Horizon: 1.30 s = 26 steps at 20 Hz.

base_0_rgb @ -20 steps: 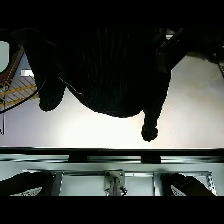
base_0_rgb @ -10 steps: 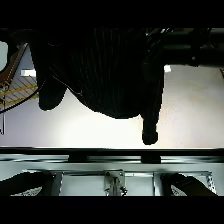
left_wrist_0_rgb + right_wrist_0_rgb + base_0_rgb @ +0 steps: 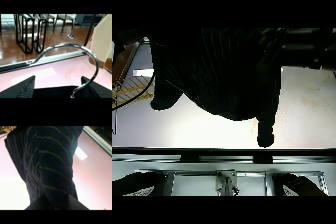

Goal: Fold the shirts.

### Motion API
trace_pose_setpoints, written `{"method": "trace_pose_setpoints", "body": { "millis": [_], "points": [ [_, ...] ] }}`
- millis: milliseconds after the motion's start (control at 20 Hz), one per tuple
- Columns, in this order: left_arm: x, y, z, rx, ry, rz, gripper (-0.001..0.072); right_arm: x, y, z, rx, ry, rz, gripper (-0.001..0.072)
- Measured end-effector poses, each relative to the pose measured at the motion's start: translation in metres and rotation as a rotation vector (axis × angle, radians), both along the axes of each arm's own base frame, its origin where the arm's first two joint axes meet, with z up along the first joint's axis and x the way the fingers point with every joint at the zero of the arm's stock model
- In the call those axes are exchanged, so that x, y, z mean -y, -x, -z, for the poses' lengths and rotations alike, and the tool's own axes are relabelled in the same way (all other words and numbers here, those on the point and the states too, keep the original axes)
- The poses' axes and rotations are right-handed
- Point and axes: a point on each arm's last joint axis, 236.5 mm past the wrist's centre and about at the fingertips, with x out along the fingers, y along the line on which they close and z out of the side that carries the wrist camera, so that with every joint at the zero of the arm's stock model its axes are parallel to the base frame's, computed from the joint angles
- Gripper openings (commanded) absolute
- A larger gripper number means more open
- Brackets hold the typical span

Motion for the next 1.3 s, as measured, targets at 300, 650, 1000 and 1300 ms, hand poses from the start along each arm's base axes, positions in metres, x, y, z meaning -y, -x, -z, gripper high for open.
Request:
{"method": "trace_pose_setpoints", "body": {
  "millis": [300, 650, 1000, 1300],
  "points": [
    [0.008, 0.033, -0.022, 0.018, 0.041, 0.063, 0.072, 0.012, -0.028, -0.023, 0.074, -0.07, 0.124, 0.0092],
    [0.048, 0.086, -0.06, 0.161, 0.081, 0.209, 0.072, 0.03, -0.045, -0.028, 0.086, -0.088, 0.237, 0.0092],
    [0.028, 0.108, -0.058, 0.187, -0.059, 0.2, 0.072, 0.197, -0.087, -0.063, 0.228, -0.066, 0.855, 0.0092],
    [0.022, 0.107, -0.036, 0.125, -0.147, 0.189, 0.072, 0.392, -0.025, -0.1, 0.363, -0.032, 1.453, 0.0092]
  ]
}}
